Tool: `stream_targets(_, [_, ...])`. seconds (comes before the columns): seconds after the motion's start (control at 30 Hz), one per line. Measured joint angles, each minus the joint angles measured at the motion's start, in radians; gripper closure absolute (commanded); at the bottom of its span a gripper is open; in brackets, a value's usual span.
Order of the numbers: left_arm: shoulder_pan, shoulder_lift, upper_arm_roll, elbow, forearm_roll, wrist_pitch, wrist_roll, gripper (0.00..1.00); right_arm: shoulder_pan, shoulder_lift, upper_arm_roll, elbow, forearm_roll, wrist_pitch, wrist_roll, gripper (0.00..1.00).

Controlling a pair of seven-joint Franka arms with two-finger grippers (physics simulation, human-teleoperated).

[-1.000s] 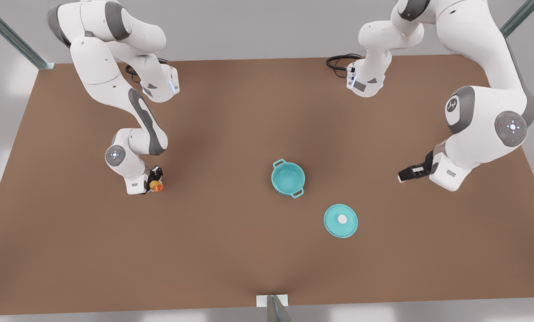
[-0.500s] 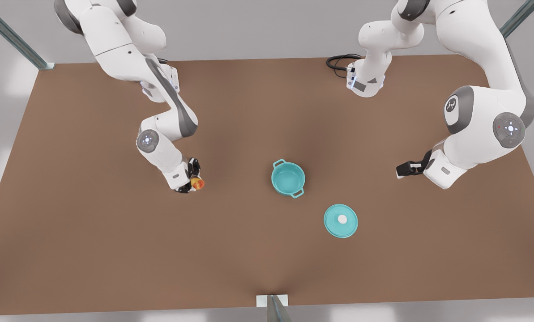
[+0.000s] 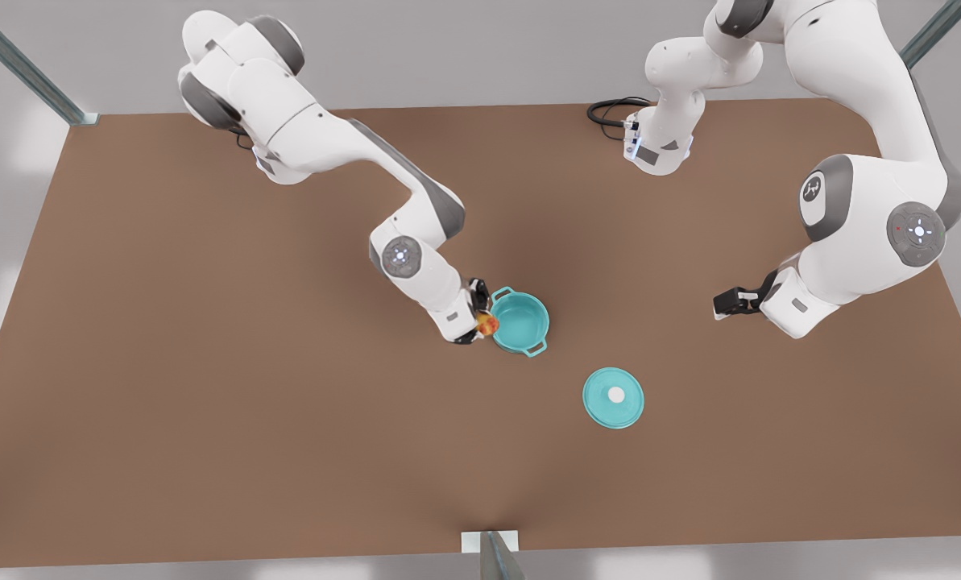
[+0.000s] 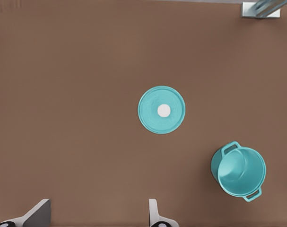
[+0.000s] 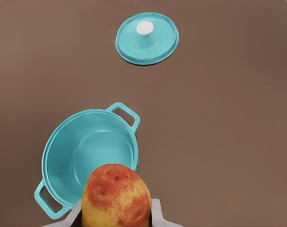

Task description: Open the pot lid and put the potato into the pot

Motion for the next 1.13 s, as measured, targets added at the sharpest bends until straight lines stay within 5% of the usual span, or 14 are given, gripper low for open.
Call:
stream_targets(0.17, [0.000,0.001,0.000,0.000,0.001,0.000,0.012,0.00,0.067,0.083,0.009,0.117,0.027,0.003,0.094,0.48])
stream_targets(0.6, [0.002,0.005,0.001,0.000,0.000,0.000,0.031,0.00,0.112,0.163,0.000,0.065,0.047,0.059,0.250,0.47])
stream_targets(0.67, [0.001,0.006,0.000,-0.001,0.001,0.000,0.033,0.00,0.112,0.164,-0.001,0.067,0.046,0.068,0.268,0.00])
stream_targets(0.93, [0.000,0.009,0.000,-0.002,0.003,0.000,0.037,0.00,0.045,0.048,-0.022,0.066,0.041,0.041,0.327,0.00])
stream_targets(0.97, [0.000,0.009,0.000,-0.002,0.003,0.000,0.037,0.00,0.021,-0.029,-0.116,0.064,0.039,-0.018,0.331,0.00])
stream_targets(1.07, [0.000,0.009,0.000,-0.002,0.003,0.000,0.038,0.00,-0.015,-0.201,-0.576,0.064,0.034,-0.281,0.311,0.00])
stream_targets(1.13, [0.000,0.009,0.000,-0.002,0.002,0.000,0.039,0.00,-0.030,-0.231,-0.775,0.065,0.031,-0.428,0.290,0.00])
